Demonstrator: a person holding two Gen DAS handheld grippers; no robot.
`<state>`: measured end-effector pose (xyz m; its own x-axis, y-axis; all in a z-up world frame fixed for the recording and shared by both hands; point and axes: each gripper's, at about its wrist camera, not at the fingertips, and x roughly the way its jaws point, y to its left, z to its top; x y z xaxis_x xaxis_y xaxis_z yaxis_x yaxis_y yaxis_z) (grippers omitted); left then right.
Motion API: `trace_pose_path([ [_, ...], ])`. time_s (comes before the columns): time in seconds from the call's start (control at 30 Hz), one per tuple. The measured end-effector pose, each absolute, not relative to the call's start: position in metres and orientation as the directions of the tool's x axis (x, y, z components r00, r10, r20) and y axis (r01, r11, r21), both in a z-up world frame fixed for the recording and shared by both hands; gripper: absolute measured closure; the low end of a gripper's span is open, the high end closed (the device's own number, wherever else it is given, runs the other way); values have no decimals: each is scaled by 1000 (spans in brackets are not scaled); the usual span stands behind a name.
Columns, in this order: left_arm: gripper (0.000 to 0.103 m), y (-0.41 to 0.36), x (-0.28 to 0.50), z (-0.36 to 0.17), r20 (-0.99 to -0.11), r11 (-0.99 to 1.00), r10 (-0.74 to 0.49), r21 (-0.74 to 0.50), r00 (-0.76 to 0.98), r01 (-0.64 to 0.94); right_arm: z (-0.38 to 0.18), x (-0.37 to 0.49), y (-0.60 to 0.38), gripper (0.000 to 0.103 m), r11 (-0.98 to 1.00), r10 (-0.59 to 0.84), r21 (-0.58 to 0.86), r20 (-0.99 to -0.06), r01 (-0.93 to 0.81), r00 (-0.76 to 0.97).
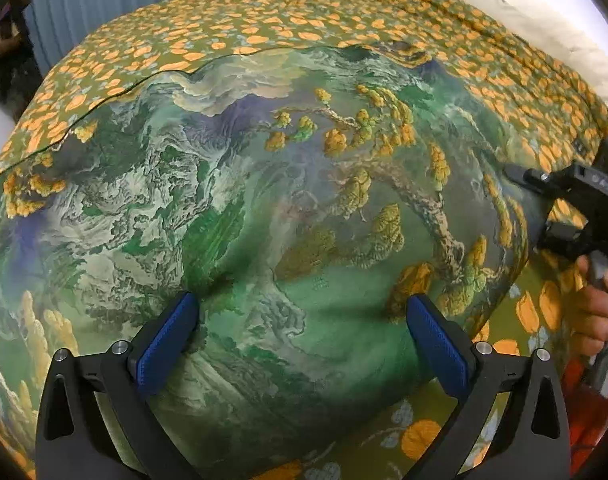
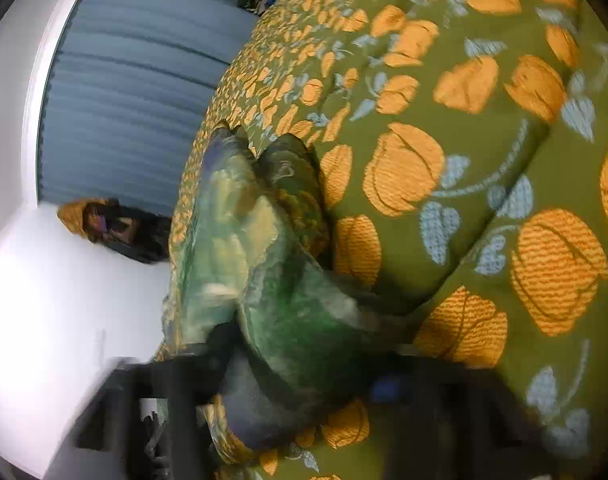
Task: Fold large clothes
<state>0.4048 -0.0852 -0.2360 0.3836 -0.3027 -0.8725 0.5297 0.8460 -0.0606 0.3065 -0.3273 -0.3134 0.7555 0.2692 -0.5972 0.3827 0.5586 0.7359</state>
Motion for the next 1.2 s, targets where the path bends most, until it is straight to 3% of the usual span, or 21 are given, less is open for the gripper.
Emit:
trace_pose_path([
  [0.13, 6, -79, 413, -202, -883, 850, -267, -26, 386, 527, -262, 301, -301, 68, 716, 221, 645, -573, 268, 789],
  [0.33, 5, -90, 439, -89, -827, 790, -458, -211, 327, 575, -195, 292, -234, 69, 916, 163, 396, -516, 65, 841],
  [0.43, 4, -125, 439, -58, -848, 724, -471, -215, 242, 656, -173, 287, -191, 69, 968, 150, 251, -502, -22, 852],
  [0.53, 4, -155, 436, -52, -895, 689, -399, -152, 196, 709, -158, 286, -149, 69, 990, 137, 94, -495, -103, 858],
  [0.73, 5, -175, 435, -80, -958, 694, -102, 125, 268, 709, -159, 269, -74, 68, 968, 123, -133, -482, -211, 867],
  [0.77, 14, -178, 436, -87, -956, 689, -47, 178, 288, 702, -161, 268, -72, 68, 968, 116, -142, -482, -209, 868],
  [0.8, 38, -179, 438, -97, -952, 687, 15, 233, 307, 689, -163, 268, -68, 68, 966, 107, -159, -480, -205, 871],
  [0.83, 47, -177, 442, -104, -952, 694, 42, 246, 303, 677, -164, 268, -66, 68, 965, 102, -166, -480, -205, 871],
  [0.9, 70, -176, 448, -112, -968, 725, 13, 181, 250, 665, -168, 270, -66, 68, 962, 96, -176, -495, -208, 864],
  [1.0, 77, -170, 449, -111, -971, 744, -42, 127, 236, 656, -170, 279, -78, 66, 970, 102, -138, -511, -199, 854],
  [1.13, 77, -136, 459, -88, -967, 765, -107, 69, 232, 640, -156, 266, -101, 40, 966, 223, 2, -519, -259, 826],
  [1.2, 77, -102, 468, -74, -962, 785, -149, 25, 228, 619, -149, 258, -112, 38, 957, 279, 72, -511, -283, 813],
])
